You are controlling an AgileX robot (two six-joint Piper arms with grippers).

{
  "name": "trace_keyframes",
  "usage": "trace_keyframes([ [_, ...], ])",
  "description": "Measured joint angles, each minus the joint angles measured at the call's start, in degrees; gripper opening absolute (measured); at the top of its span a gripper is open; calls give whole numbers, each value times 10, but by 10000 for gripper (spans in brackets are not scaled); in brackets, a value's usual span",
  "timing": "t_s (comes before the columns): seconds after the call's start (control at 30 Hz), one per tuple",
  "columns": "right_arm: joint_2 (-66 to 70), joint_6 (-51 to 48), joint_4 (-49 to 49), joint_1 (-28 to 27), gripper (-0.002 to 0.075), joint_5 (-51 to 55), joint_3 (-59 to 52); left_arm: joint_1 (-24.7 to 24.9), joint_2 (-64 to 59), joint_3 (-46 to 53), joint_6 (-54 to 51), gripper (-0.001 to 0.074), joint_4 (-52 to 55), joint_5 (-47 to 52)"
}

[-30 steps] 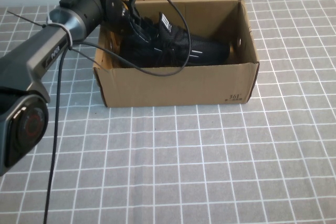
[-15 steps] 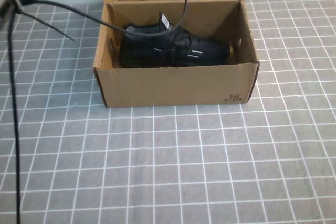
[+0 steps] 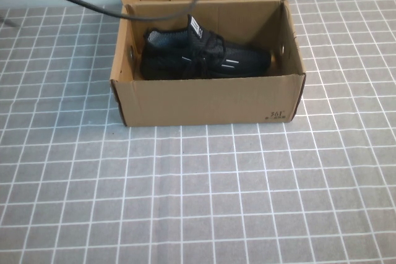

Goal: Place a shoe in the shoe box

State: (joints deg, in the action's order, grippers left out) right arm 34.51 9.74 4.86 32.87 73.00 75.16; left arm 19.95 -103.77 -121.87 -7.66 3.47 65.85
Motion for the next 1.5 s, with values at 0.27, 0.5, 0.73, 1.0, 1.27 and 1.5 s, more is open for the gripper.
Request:
trace_keyframes([
  [0.27, -109, 0, 36, 0, -16, 2, -68, 0, 211, 217, 2, -1, -12, -85],
  [0.5, -187, 0, 16, 0, -16, 6, -158, 0, 480, 560, 2, -1, -22, -298],
  [0.73, -250, -22, 12, 0, -16, -89, -245, 0, 708, 813, 4, -1, -48, -434],
  [1.0, -257, -39, 11, 0, -16, -246, -352, 0, 885, 995, 5, -1, -51, -487],
  [1.27, -257, -43, -23, 0, -16, -484, -509, 0, 914, 1125, 5, -1, -44, -534],
  [1.5, -256, -43, -38, 0, -16, -567, -582, 0, 914, 1214, 5, -1, -44, -547],
])
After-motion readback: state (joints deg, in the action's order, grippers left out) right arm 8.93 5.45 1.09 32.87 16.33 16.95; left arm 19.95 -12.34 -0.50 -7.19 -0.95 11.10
